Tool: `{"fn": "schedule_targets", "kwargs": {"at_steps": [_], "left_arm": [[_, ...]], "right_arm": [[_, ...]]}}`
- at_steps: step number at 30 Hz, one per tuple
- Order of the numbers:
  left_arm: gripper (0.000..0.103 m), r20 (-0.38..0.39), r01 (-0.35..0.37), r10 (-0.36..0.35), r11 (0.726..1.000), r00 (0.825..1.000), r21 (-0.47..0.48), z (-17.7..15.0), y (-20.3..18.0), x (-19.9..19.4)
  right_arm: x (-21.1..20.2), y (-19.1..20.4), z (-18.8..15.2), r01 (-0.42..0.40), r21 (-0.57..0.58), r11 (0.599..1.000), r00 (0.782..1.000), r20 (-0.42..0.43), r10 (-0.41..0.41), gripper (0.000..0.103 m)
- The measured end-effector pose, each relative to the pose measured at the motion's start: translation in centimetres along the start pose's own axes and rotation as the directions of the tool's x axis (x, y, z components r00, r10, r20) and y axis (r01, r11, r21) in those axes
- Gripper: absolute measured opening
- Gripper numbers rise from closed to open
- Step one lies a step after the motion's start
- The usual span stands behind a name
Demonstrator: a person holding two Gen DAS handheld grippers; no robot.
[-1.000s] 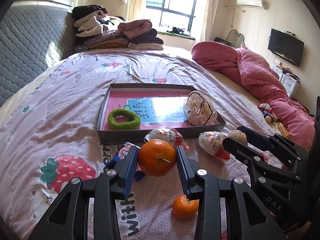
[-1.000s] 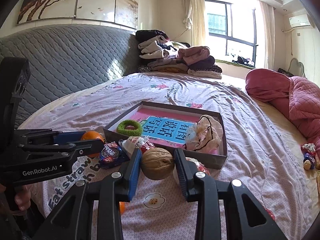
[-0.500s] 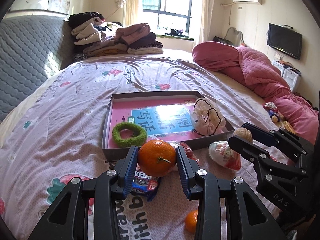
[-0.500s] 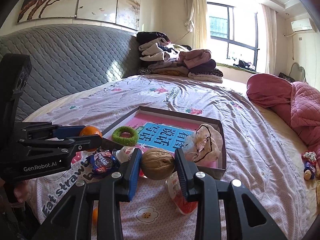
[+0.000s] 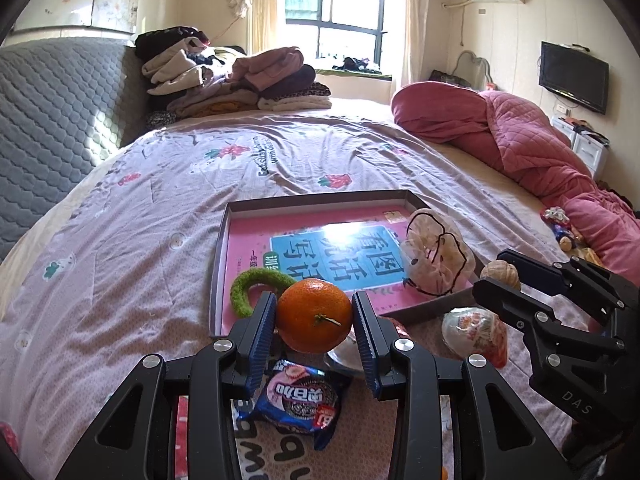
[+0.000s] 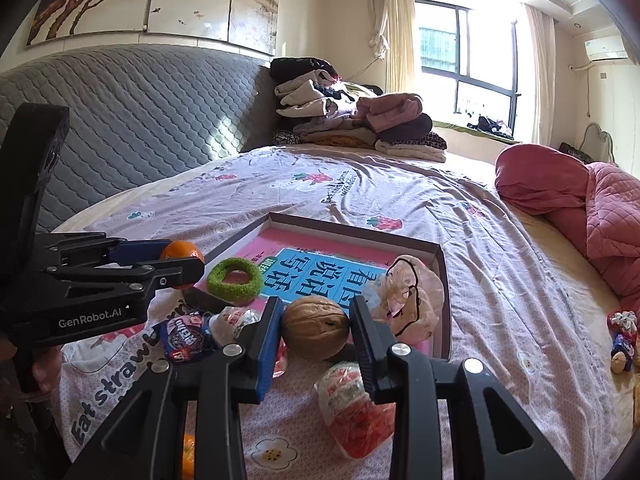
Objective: Organize objects
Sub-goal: 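Carry the orange onto the green ring in the tray while the right tool carries the walnut over the tray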
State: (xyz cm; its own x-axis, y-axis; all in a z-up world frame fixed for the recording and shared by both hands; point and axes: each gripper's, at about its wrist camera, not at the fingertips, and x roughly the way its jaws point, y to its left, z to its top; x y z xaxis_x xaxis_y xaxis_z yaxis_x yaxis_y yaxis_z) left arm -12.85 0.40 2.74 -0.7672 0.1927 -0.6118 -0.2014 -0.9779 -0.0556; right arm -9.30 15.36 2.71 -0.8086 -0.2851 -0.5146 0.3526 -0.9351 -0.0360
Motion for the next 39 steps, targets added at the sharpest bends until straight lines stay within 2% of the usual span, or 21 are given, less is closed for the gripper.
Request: {"fn": "schedule_targets", "kwargs": {"at_steps": [21, 34, 39], "left_arm": [[0.04, 0.002, -0.041, 0.041, 0.998, 0.999, -0.045, 1.6, 2.7, 2.6], [0.04, -0.075, -0.054, 0.049, 0.997, 0.996, -0.064, 1.6, 4.3, 5.9], [0.04, -0.08, -0.057, 0.053, 0.997, 0.995, -0.059, 1.7, 4.4, 6.8]], "right_arm": [[3.4, -0.7, 2.0, 0.019, -0.054, 0.998, 1.0, -0.005, -0.019, 0.035], [5.5, -0.9, 2.8, 0.011, -0.058, 0.998, 0.999, -0.032, -0.013, 0.035], [6.3, -0.9, 2.7, 0.01, -0.071, 0.997, 0.999, -0.051, -0.014, 0.035]]}}
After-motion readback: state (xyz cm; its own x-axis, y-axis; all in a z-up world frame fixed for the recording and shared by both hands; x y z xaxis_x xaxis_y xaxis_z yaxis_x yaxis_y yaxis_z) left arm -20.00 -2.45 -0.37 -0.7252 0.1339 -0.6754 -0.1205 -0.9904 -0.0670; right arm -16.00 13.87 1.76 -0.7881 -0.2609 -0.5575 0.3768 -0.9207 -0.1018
